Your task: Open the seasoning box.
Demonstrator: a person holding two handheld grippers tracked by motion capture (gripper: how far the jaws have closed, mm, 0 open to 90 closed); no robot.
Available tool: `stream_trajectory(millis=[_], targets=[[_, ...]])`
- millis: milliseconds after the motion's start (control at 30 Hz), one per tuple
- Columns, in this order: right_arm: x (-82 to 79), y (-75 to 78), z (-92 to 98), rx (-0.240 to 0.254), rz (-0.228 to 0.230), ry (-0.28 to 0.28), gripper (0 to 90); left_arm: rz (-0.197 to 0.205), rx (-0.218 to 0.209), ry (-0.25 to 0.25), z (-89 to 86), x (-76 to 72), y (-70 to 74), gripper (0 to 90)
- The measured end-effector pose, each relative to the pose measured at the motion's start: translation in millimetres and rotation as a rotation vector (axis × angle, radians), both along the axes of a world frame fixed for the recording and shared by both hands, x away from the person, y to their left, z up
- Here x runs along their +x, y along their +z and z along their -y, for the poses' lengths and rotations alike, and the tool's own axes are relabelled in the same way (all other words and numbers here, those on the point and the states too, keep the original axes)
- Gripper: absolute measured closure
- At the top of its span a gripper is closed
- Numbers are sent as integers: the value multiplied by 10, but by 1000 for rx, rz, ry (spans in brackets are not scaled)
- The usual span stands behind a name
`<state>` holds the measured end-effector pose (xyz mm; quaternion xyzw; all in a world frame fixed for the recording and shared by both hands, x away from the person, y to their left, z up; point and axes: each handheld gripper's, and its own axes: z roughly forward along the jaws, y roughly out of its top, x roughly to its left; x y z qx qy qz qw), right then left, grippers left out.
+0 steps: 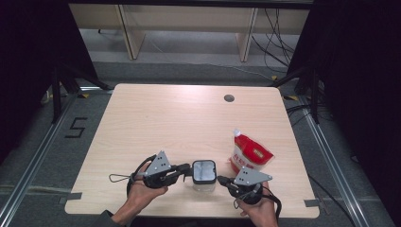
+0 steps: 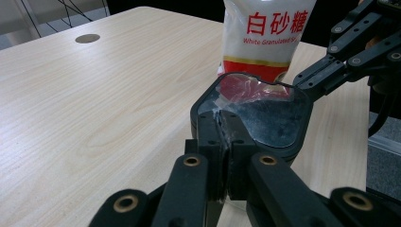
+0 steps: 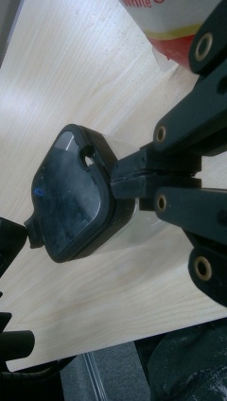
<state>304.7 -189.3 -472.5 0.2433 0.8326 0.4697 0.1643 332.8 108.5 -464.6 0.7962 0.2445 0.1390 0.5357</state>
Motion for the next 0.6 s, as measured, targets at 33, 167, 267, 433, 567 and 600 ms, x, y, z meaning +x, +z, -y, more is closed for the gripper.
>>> stream_trajectory(millis=[33, 167, 267, 433, 567, 600], targets=[[-4, 4, 5, -7, -2, -3, 900, 6, 15, -8, -9, 5, 4, 872], [0, -4, 1, -7, -11, 3, 900, 7, 0, -10, -2, 10, -1, 873], [0, -3, 1, -11, -18, 3, 900, 11, 4, -13, -8, 16, -1, 873], [4, -2, 2, -1, -16, 8, 900, 8, 1, -10, -7, 17, -3, 875], [1, 15, 3, 0, -9, 6, 900, -5, -13, 10, 0, 3, -9, 877], [1, 19, 5, 1, -14, 9, 900, -5, -13, 11, -1, 2, -9, 877]])
